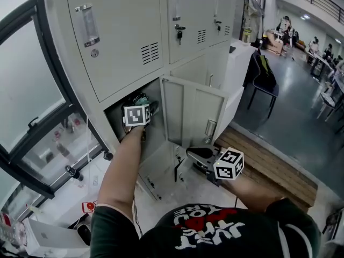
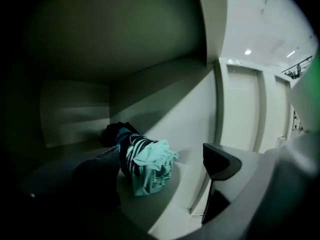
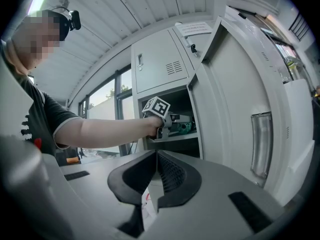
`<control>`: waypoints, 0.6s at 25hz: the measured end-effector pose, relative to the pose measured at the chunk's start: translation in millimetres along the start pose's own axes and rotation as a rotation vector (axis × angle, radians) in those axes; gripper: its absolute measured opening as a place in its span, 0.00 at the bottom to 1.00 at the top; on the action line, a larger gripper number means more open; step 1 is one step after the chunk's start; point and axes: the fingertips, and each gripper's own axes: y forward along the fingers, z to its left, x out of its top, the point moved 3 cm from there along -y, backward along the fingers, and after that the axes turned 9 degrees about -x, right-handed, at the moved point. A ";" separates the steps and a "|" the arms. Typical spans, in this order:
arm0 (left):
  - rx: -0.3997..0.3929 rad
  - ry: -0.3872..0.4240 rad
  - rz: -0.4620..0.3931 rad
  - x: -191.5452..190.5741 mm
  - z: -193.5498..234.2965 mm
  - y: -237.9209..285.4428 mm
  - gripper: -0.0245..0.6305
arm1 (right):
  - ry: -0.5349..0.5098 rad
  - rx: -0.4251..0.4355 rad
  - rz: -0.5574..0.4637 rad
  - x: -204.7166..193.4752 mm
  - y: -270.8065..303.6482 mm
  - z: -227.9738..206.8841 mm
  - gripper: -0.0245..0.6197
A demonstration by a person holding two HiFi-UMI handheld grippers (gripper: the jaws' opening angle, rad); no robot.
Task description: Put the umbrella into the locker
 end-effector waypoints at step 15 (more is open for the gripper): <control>-0.331 0.003 -0.088 -19.7 -74.6 -69.2 0.84 | 0.026 -0.109 -0.037 -3.0 14.7 22.9 0.09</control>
